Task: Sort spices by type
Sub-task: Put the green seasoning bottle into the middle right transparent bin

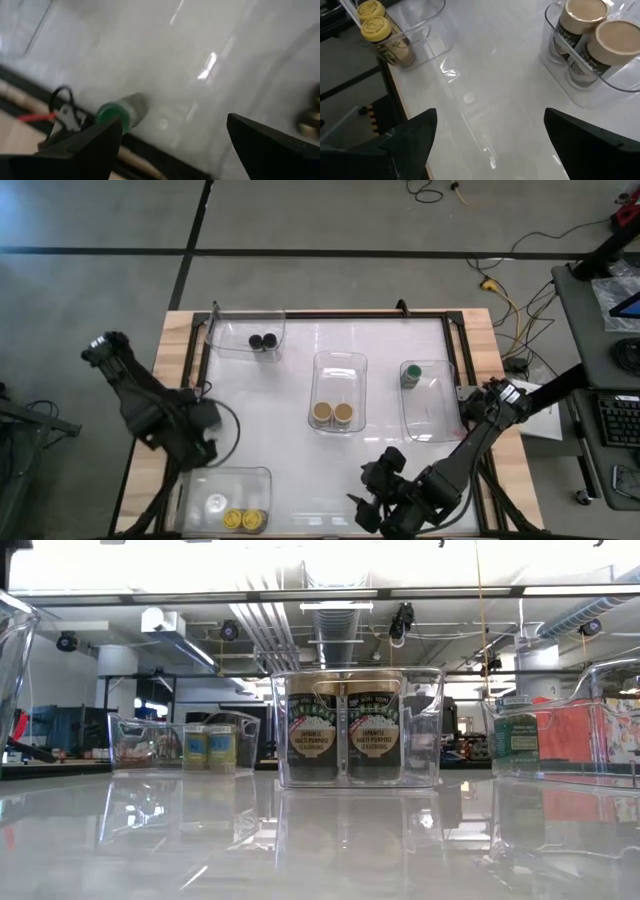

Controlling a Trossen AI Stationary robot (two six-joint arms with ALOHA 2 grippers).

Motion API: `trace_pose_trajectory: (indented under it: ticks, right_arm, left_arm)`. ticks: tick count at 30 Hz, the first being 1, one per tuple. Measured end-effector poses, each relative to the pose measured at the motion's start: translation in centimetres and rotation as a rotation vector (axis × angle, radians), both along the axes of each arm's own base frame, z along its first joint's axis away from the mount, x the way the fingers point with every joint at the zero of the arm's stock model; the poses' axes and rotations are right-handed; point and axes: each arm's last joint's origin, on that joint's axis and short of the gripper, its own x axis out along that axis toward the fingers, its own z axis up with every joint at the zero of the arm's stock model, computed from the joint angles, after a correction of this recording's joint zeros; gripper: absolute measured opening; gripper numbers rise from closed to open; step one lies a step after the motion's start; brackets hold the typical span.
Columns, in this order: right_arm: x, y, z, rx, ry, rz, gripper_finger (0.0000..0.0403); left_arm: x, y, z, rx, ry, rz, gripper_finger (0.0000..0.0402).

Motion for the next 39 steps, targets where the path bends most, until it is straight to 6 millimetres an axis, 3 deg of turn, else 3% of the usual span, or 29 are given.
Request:
trace_pose_trajectory:
  ticks: [6,20,27,39]
  right_arm:
    - [0.2,-0.3,0.0,-0.009,0.004,-0.002,0.0359]
    - [1.2,-1.5,0.0,-0.035,0.014,-0.011,0.0359]
    - [1.3,-1.7,0.0,-0.047,0.019,-0.003,0.0359]
    - [1.3,-1.6,0.0,-0.047,0.02,0.0,0.0359]
  left_arm:
    - [-0.3,3.4,-1.9,-0.03,0.068,0.135,0.0341]
    - [0.0,7.0,-4.4,-0.082,0.219,0.283,0.0341]
    - [0.0,8.0,-6.2,-0.096,0.3,0.311,0.0341]
    - [0.4,7.9,-8.3,-0.143,0.284,0.305,0.0336]
